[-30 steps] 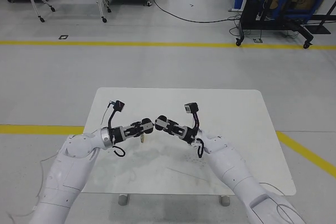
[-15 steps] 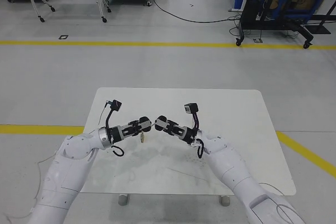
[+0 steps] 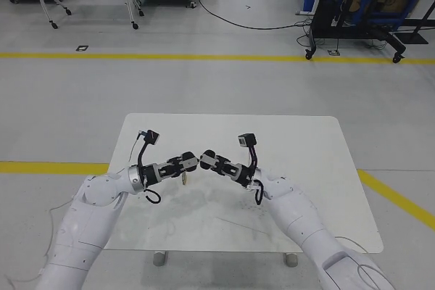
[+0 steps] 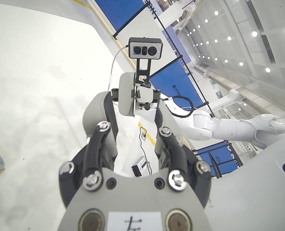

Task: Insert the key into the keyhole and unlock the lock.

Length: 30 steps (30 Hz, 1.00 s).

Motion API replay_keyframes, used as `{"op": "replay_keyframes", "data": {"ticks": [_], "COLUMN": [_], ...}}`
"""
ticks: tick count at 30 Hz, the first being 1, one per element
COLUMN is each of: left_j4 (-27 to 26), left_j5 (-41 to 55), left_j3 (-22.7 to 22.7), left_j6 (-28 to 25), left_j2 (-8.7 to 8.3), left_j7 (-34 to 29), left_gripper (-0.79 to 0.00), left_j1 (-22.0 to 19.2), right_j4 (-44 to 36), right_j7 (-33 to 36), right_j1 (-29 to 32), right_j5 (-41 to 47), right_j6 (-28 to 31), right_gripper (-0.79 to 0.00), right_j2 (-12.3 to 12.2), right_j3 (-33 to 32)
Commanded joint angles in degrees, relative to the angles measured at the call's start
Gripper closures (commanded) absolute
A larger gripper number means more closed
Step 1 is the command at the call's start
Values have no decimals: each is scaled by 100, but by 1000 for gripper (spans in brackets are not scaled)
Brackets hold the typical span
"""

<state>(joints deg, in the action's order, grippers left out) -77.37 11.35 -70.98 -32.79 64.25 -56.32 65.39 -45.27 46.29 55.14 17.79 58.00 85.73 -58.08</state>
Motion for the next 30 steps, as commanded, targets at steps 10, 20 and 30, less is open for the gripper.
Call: {"op": "replay_keyframes", "data": {"ticks": [10,20,30], "left_j4": [39,33,24], "left_j5": [-48,-262,-230], "left_j3": [85,9,-42], "left_j6": [56,100,140], "left_j2": [-21,-66,-78], "left_j7": [42,213,261], "left_gripper": [0,0,0], "left_j1": [-38,-45,-24], "right_j4": [14,7,7], "right_j7": [0,0,0], "right_j1": [-31,-27,-27], "right_j5": [-46,-5,-5], "right_j6": [0,0,0], "right_gripper": [0,-785,-785], "right_j2": [-5,-9,-9], "right_j3": [36,30,30]}}
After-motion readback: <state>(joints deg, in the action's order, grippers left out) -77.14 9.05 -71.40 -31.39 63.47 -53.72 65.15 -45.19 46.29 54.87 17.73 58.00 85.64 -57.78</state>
